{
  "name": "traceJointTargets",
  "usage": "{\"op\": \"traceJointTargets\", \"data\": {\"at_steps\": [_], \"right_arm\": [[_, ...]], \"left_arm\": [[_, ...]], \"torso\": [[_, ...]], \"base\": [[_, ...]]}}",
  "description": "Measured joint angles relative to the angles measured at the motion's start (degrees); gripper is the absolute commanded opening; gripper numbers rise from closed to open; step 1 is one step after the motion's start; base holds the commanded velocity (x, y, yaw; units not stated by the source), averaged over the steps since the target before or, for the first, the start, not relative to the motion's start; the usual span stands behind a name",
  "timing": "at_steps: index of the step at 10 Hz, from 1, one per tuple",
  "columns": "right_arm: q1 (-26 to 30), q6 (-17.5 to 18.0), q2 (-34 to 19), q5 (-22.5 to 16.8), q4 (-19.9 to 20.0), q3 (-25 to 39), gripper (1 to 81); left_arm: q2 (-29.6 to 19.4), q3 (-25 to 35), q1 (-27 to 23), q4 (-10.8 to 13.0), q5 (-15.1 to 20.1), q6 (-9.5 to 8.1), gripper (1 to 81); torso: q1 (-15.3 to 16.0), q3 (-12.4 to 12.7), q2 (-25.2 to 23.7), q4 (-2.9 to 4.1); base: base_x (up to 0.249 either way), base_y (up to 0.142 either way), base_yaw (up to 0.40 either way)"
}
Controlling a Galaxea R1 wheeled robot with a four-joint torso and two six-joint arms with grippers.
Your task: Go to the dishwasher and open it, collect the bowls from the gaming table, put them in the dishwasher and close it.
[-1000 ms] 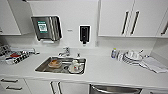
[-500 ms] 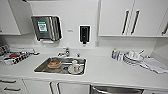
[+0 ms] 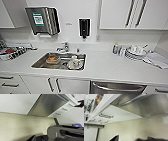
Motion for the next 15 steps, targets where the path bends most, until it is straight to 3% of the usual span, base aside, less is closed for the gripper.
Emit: {"op": "traceJointTargets", "data": {"at_steps": [1, 4, 7, 11, 12, 13, 14, 15], "right_arm": [[1.32, 2.11, 0.0, -1.54, -0.05, 0.0, 81.1], [7.11, 9.92, -0.67, -3.88, 1.87, 0.09, 81.1], [10.64, 11.63, -0.63, -5.45, 10.72, -2.49, 81.1], [11.34, 11.82, -0.3, -7.47, 12.58, -4.39, 81.1], [11.39, 11.82, 0.29, -7.52, 12.84, -5.51, 81.1], [11.36, 11.82, 1.84, -7.68, 13.03, -6.89, 81.1], [11.41, 11.82, 3.47, -7.72, 13.25, -7.83, 81.1], [11.39, 11.82, 4.74, -8.31, 13.6, -8.69, 81.1]], "left_arm": [[0.35, -0.02, 0.0, -0.02, 0.04, -0.02, 81.1], [0.48, -0.02, 0.0, 0.0, -0.1, -0.02, 81.1], [0.48, -0.02, 0.02, 0.04, -0.18, 0.0, 81.1], [-4.35, 2.43, -0.22, 1.66, -5.4, -0.05, 81.1], [-5.24, 4.49, -1.6, 2.18, -5.78, -1.04, 81.1], [-5.18, 4.63, -2.97, 2.38, -5.91, -3.41, 81.1], [-4.96, 4.16, -4.11, 2.79, -5.75, -6.31, 81.1], [-4.57, 2.47, -5.96, 3.72, -5.53, -10.34, 81.1]], "torso": [[1.14, -1.62, -1.71, 0.0], [4.46, -2.78, -6.89, 0.0], [8.28, -2.8, -13.07, 0.0], [10.14, -2.8, -15.93, 0.0], [10.03, -2.8, -15.8, 0.0], [10.06, -2.8, -15.83, 0.0], [10.06, -2.8, -15.83, 0.0], [10.06, -2.8, -15.83, 0.0]], "base": [[0.0, 0.0, 0.0], [0.0, 0.0, 0.0], [0.0, 0.0, 0.0], [0.0, 0.0, 0.0], [0.0, 0.0, 0.0], [0.0, 0.0, 0.0], [0.0, 0.0, 0.0], [0.0, 0.0, 0.0]]}}
